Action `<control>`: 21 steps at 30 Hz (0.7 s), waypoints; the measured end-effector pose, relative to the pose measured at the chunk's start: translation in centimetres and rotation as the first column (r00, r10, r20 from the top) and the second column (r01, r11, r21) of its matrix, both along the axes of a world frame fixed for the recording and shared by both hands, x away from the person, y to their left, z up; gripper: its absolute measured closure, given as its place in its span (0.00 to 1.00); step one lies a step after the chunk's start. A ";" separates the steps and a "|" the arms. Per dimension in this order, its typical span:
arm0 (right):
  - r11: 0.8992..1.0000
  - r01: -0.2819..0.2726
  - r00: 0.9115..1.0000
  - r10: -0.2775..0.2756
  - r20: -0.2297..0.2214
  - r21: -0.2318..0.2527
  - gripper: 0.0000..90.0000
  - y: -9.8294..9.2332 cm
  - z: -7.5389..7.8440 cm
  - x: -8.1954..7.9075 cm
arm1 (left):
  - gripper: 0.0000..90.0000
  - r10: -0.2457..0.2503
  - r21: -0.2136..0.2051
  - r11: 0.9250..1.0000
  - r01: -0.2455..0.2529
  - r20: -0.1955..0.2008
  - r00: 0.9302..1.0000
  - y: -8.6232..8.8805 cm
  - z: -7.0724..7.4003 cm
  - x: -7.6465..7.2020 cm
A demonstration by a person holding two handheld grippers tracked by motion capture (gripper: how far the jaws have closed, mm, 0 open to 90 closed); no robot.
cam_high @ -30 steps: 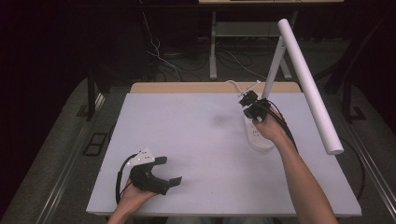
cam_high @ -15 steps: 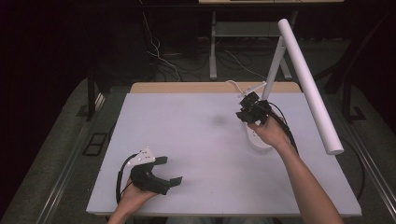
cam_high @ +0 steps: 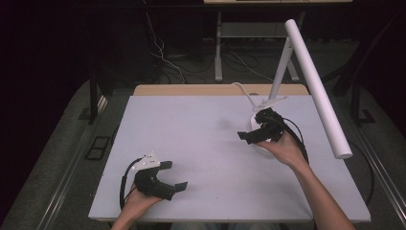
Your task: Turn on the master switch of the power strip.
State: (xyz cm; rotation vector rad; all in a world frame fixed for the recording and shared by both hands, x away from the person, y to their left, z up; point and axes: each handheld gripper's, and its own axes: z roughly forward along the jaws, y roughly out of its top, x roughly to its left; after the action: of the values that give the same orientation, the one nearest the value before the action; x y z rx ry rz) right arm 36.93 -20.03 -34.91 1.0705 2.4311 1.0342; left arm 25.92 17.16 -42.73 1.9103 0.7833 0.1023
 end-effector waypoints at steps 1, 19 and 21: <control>1.000 0.000 1.000 0.000 0.000 0.000 0.00 0.0 0.0 0.0 | 0.00 0.000 0.001 1.000 0.000 0.000 1.000 0.0 0.0 0.0; 0.988 0.012 1.000 -0.008 -0.024 0.151 0.00 -3.1 -1.3 -4.5 | 0.00 -0.004 0.006 1.000 0.004 0.001 1.000 -0.1 -0.1 0.1; 0.986 0.021 1.000 -0.017 -0.027 0.163 0.00 -3.5 -1.6 -4.9 | 0.00 -0.002 0.007 1.000 0.002 0.002 1.000 -0.1 -0.1 0.0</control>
State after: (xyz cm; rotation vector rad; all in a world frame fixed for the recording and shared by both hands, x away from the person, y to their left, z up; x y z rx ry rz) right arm 32.04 -23.56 -36.54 1.1620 2.3847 1.2391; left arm 25.96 17.09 -42.80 1.9169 0.7809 0.1053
